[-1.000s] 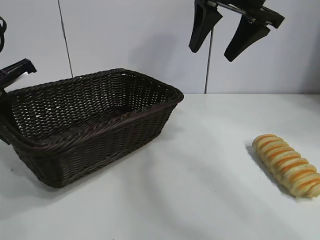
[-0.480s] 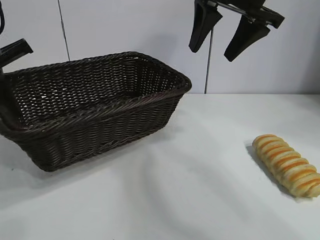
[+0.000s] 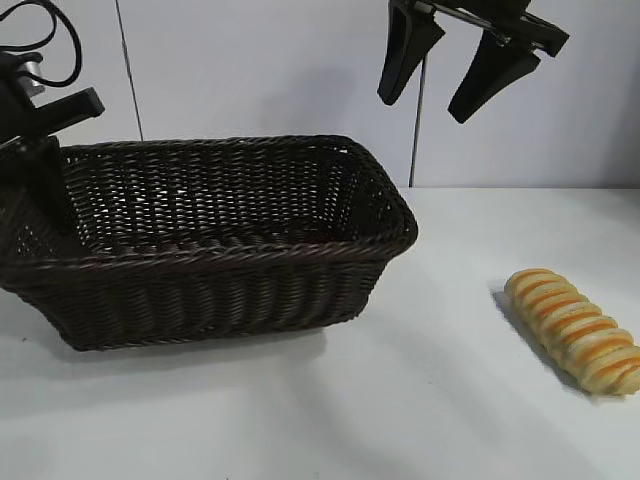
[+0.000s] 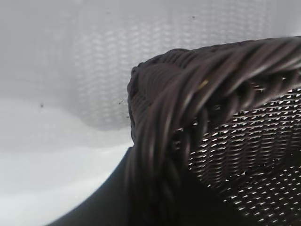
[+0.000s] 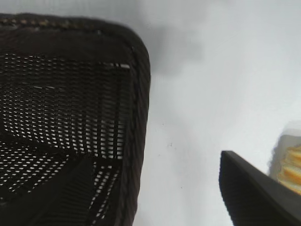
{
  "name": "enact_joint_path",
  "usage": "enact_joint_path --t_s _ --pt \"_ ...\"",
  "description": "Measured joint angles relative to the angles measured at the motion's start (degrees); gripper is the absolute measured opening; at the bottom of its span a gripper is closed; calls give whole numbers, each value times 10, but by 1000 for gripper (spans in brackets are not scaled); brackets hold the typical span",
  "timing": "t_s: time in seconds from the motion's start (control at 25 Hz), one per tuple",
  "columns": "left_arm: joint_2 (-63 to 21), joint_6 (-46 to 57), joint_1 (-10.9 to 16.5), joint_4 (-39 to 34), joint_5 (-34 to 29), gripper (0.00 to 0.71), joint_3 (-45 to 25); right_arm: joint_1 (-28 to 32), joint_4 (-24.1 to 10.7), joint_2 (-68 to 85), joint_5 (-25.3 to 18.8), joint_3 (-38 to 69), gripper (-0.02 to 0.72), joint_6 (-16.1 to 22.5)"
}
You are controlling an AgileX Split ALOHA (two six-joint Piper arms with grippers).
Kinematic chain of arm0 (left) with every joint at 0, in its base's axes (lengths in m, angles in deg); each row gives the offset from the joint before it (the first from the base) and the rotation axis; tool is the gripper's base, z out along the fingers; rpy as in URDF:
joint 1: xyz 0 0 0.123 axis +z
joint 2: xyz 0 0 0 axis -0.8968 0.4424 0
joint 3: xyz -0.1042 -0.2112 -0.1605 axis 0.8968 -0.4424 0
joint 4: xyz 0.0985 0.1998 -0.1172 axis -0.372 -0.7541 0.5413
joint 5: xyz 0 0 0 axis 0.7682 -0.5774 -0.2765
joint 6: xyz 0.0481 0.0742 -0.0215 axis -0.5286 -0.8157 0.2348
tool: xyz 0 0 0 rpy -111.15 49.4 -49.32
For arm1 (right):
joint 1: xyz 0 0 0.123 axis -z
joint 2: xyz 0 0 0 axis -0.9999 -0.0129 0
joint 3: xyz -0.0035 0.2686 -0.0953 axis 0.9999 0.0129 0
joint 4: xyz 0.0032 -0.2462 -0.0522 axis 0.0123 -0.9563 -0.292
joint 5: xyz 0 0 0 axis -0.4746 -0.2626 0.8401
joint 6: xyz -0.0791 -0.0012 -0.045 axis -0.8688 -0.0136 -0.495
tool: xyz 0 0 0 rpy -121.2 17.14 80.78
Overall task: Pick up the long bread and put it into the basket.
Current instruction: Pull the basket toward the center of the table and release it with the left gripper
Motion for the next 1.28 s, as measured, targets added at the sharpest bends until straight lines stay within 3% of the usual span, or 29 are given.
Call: enact_joint_path --t_s 0.16,0.84,0.88,1.08,1.28 --pt "27 -7 -17 2 -2 102 19 0 2 0 0 0 537 0" --pt "69 -20 -17 -6 20 117 22 0 2 0 0 0 537 0" --pt "69 -20 -17 -3 21 150 22 0 2 0 0 0 537 0" --pt "69 -20 -17 4 20 453 23 0 2 0 0 0 537 0" --pt "57 -20 -15 3 14 533 23 0 2 0 0 0 537 0"
